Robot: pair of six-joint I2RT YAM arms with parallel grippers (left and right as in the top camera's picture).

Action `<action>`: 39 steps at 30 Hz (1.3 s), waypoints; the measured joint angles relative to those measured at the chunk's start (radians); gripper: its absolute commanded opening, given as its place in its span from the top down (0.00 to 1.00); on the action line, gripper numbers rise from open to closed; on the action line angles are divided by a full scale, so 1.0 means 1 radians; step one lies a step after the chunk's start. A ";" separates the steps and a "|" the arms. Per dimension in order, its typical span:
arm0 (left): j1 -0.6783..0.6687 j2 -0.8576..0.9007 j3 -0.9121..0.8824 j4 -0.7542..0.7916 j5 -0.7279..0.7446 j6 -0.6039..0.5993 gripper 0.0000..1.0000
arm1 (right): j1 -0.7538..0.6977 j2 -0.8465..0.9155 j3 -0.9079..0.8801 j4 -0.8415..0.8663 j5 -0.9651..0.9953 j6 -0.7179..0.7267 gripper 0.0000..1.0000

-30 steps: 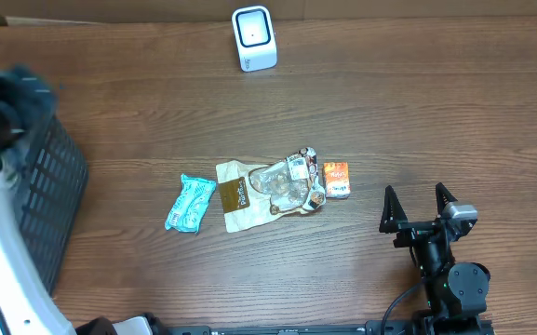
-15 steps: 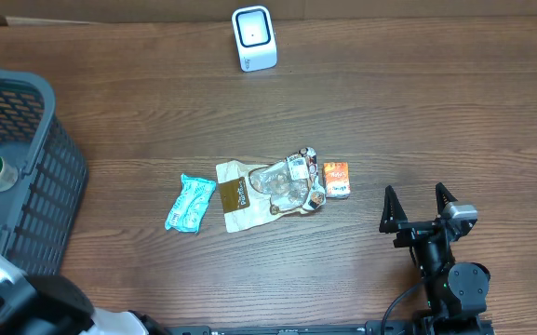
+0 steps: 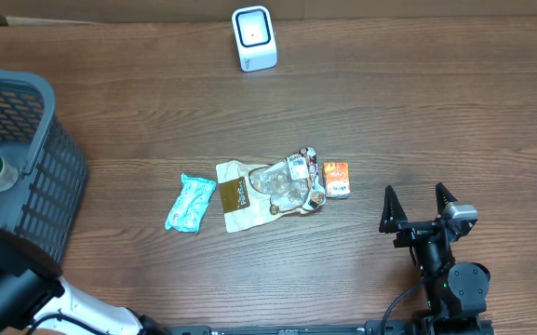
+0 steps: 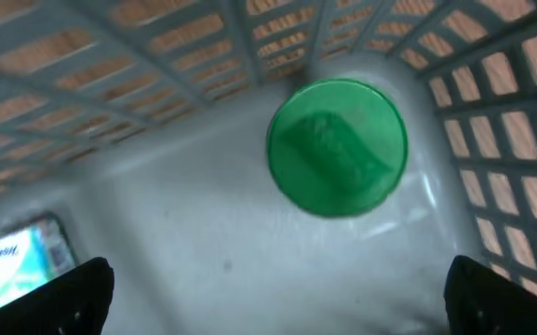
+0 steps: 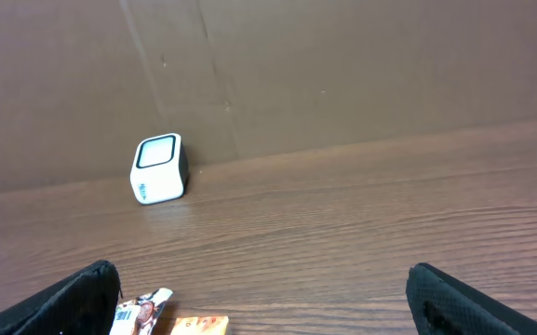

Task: Scan the item barcode
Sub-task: 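Lower the left gripper into the basket onto the green-capped bottle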

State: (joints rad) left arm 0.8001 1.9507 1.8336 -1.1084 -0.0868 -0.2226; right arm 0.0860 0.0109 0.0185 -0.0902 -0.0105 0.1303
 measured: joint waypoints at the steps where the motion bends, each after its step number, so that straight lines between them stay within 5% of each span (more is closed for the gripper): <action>1: 0.000 0.012 0.000 0.010 0.000 0.010 0.05 | 0.000 0.000 0.000 0.000 0.000 0.000 0.00; 35: -0.038 0.097 -0.193 0.324 -0.007 0.219 0.12 | 0.000 0.000 0.000 0.000 0.000 0.000 0.00; 39: -0.038 0.098 -0.198 0.336 -0.007 0.226 0.24 | 0.000 0.000 0.000 0.000 0.000 0.000 0.00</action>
State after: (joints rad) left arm 0.7624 2.0483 1.6356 -0.7723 -0.0940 0.0032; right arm 0.0860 0.0109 0.0185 -0.0902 -0.0109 0.1303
